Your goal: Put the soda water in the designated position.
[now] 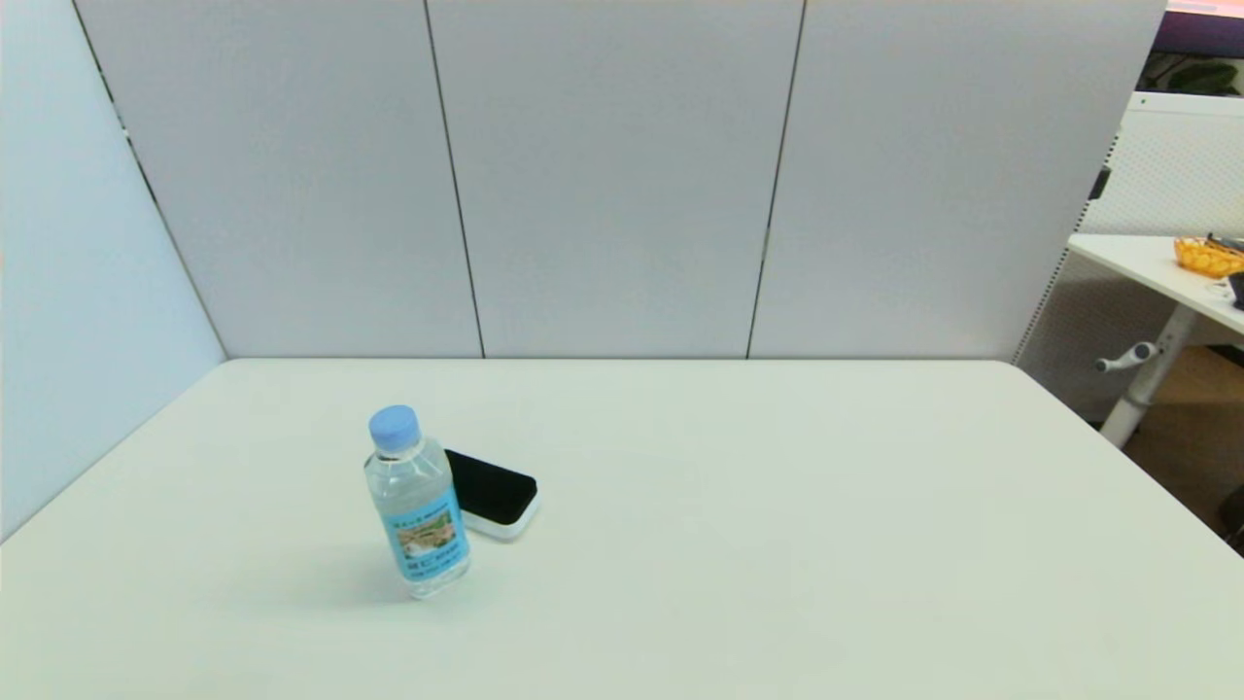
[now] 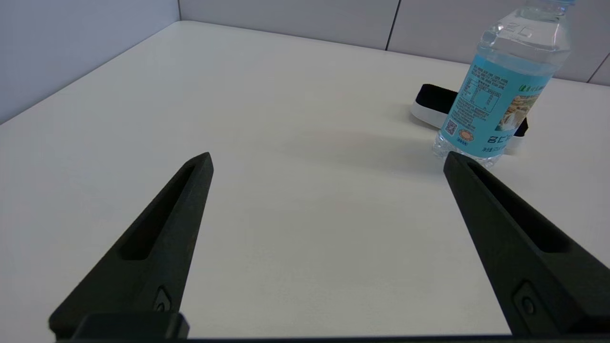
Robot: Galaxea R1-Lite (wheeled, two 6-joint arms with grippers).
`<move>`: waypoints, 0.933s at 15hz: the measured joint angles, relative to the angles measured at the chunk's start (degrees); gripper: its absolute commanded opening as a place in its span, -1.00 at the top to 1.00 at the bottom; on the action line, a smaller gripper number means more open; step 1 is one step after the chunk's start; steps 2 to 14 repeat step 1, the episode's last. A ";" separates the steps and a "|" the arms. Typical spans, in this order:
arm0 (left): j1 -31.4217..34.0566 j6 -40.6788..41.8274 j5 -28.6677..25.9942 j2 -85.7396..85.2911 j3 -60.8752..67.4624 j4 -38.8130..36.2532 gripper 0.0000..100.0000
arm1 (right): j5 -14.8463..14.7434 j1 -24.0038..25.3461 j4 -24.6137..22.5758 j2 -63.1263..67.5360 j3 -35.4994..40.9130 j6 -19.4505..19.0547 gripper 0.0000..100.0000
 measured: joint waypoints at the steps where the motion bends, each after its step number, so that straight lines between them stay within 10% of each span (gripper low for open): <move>1: 0.00 -0.02 0.02 0.00 0.00 0.00 -1.00 | 0.00 0.00 -0.05 0.00 0.00 0.05 -1.00; 14: 0.00 -0.02 0.02 0.00 0.00 0.00 -1.00 | 0.00 0.00 -0.05 0.00 0.00 0.05 -1.00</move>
